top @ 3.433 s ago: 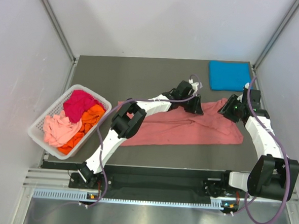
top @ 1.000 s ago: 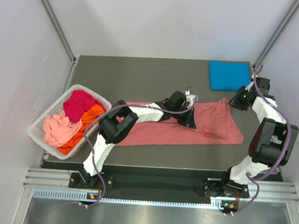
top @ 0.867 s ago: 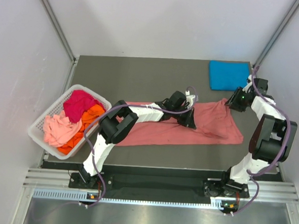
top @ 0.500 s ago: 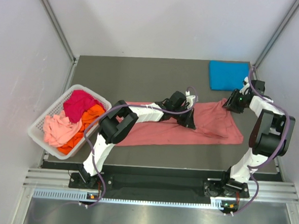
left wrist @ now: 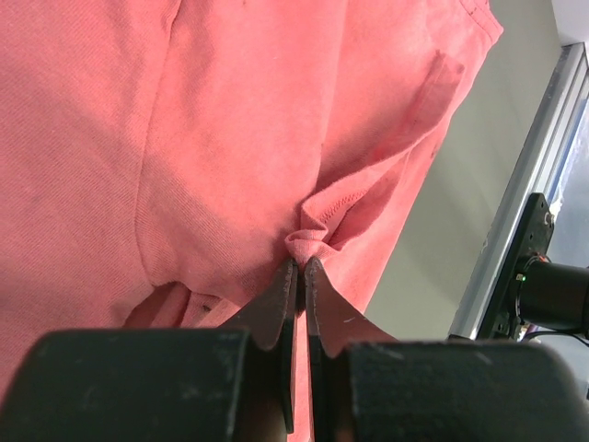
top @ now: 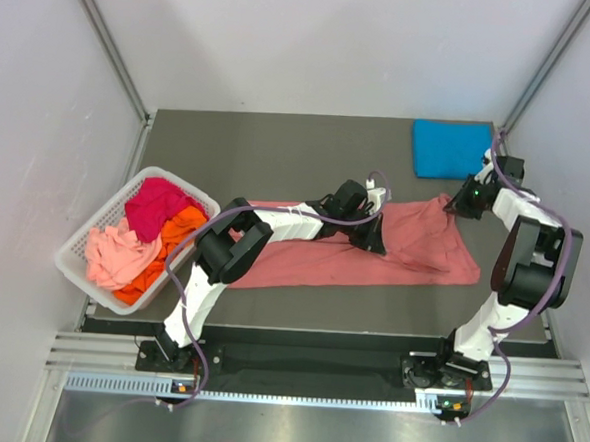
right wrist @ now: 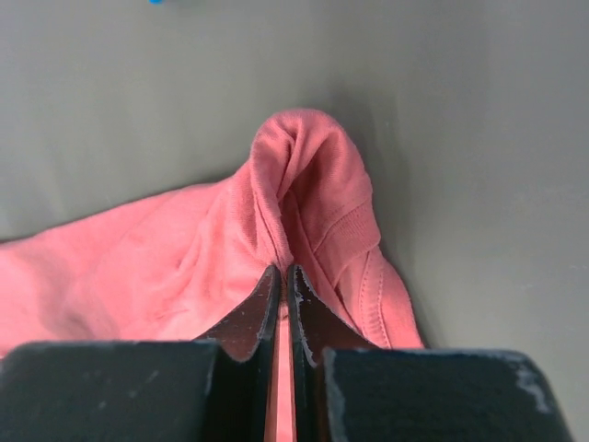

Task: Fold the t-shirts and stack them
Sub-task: Fold the tshirt

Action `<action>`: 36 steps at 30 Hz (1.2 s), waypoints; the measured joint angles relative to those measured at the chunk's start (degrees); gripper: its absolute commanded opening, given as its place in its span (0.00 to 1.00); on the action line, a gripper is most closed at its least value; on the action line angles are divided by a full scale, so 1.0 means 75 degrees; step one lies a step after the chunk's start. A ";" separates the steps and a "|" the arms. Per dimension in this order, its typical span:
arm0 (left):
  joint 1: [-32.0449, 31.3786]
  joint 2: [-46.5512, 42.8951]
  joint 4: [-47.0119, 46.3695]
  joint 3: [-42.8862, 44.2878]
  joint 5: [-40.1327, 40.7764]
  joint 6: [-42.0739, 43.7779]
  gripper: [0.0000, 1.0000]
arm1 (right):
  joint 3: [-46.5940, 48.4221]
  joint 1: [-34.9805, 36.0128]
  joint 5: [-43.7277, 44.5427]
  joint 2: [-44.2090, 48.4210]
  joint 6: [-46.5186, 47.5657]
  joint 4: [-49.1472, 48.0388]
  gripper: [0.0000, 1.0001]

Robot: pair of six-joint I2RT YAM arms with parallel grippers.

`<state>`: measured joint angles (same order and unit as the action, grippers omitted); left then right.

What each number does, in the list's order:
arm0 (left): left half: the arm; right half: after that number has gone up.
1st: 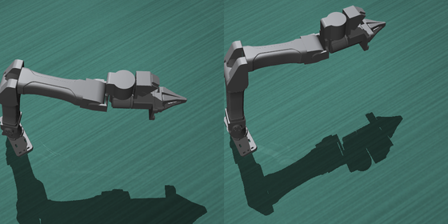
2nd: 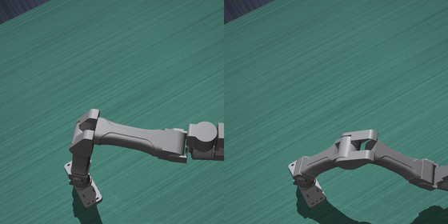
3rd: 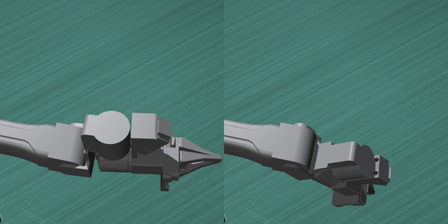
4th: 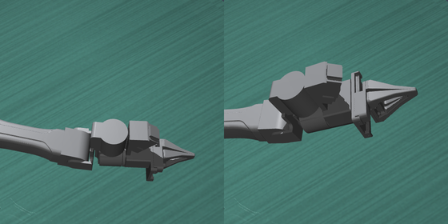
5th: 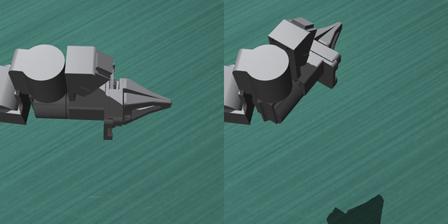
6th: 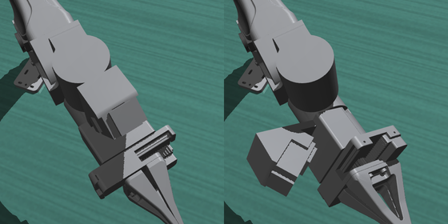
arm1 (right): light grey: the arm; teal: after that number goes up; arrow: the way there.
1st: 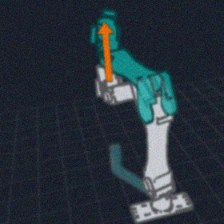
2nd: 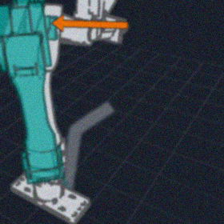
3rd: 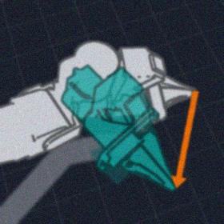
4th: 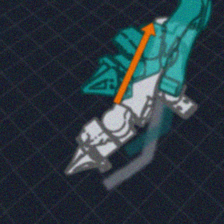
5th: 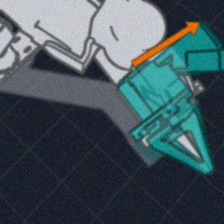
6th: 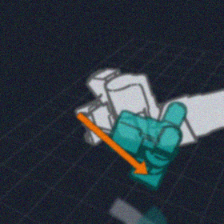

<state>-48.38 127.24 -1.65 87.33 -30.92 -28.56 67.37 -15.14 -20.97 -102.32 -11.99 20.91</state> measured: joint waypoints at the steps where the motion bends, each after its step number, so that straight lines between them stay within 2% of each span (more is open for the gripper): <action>1: 0.0000 0.0000 0.0000 0.0000 0.0012 0.0000 0.00 | -0.0050 0.0000 0.0050 0.0102 -0.0044 -0.0047 0.00; 18: 0.0000 -0.0003 0.0058 -0.0119 0.0134 0.0038 0.00 | -0.2506 -0.0227 0.0737 0.1335 -0.1612 -0.1807 0.00; 23: 0.0000 -0.0003 0.0105 -0.0131 0.0192 0.0073 0.00 | -0.2678 -0.0321 0.0740 0.1542 -0.1950 -0.2110 0.02; 30: 0.0000 -0.0006 0.0117 -0.0140 0.0213 0.0085 0.00 | -0.2687 -0.0361 0.0819 0.1746 -0.2366 -0.2154 0.00; 36: 0.0000 -0.0015 0.0233 -0.0184 0.0227 0.0090 0.00 | -0.3191 -0.0373 0.0935 0.1862 -0.2757 -0.2678 0.00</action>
<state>-48.38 127.13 0.10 85.95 -29.21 -27.88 43.44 -17.93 -13.96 -88.36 -32.67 0.82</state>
